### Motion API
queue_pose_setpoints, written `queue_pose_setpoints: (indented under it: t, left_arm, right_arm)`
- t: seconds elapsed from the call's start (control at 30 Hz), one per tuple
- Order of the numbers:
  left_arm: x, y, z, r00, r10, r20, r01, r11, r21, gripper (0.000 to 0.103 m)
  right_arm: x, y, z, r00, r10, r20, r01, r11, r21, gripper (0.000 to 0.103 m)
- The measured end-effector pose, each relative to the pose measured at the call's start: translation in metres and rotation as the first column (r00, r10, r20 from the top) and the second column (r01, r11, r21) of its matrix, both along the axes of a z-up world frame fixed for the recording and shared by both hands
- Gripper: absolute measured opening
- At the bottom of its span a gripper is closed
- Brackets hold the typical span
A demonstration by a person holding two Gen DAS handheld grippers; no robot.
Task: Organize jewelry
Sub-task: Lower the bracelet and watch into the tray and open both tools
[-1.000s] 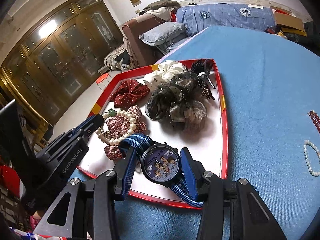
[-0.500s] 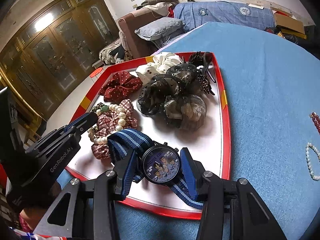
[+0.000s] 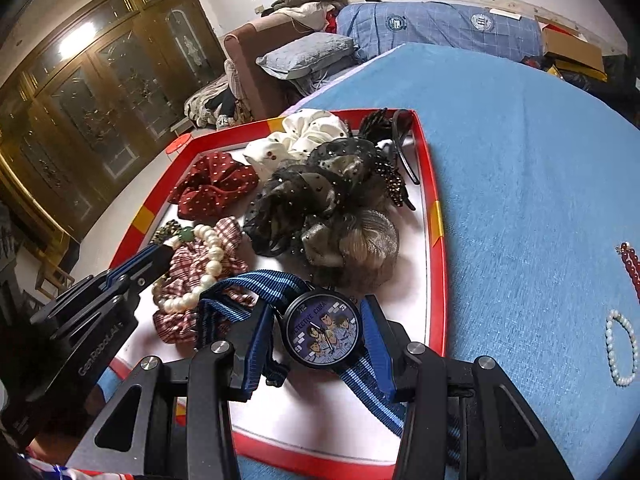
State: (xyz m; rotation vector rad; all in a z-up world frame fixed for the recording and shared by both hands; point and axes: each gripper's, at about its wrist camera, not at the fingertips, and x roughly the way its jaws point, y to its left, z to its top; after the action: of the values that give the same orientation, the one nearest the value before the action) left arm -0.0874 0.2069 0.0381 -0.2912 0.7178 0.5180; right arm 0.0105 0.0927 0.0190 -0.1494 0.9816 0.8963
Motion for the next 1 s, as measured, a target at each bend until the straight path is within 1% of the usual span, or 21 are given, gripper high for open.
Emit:
queue_pose_setpoints:
  t: [0.3, 0.5, 0.77, 1.0]
  left_arm:
    - [0.003, 0.002, 0.0, 1.0, -0.001, -0.006, 0.001, 1.0, -0.004, 0.009]
    - [0.004, 0.002, 0.0, 1.0, 0.002, -0.01, -0.002, 1.0, 0.0, 0.009]
    - [0.005, 0.003, 0.0, 1.0, 0.002, -0.013, -0.002, 1.0, 0.004, 0.009]
    - [0.003, 0.005, -0.002, 1.0, 0.005, -0.02, -0.004, 1.0, 0.012, 0.009]
  right_arm:
    - [0.013, 0.0, -0.003, 1.0, -0.031, -0.002, 0.031, 1.0, 0.0, 0.049]
    - [0.007, -0.001, -0.003, 0.999, -0.027, 0.018, 0.027, 1.0, -0.009, 0.049]
    - [0.005, -0.003, -0.002, 1.0, -0.025, 0.003, 0.025, 1.0, -0.006, 0.05]
    - [0.0, -0.002, -0.002, 1.0, -0.016, 0.009, 0.016, 1.0, -0.015, 0.05]
